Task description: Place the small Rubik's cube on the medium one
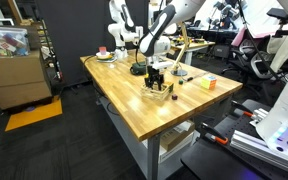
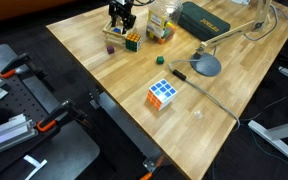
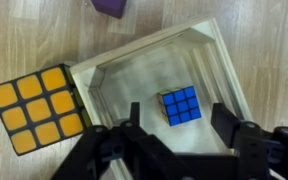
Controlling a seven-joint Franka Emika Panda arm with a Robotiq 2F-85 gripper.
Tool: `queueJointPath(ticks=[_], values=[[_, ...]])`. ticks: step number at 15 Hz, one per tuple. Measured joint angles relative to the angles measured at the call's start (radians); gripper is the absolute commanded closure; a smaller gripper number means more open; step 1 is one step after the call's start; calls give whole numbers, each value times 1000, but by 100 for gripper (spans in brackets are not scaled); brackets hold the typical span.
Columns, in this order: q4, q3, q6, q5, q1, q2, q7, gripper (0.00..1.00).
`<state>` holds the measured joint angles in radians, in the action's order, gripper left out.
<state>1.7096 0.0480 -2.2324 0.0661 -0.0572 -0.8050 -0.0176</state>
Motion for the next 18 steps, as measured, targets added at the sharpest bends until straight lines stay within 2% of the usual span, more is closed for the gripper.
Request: queueJointPath(ticks=[5,9,14,18], values=[[-22,-10,21,1,7,-9,6,92],[-34,-9,37,1,13,-15,6,89],[-37,-9,37,-5,11,-16,5,92],[-34,-6,-13,-46,-19,-5,5,92]])
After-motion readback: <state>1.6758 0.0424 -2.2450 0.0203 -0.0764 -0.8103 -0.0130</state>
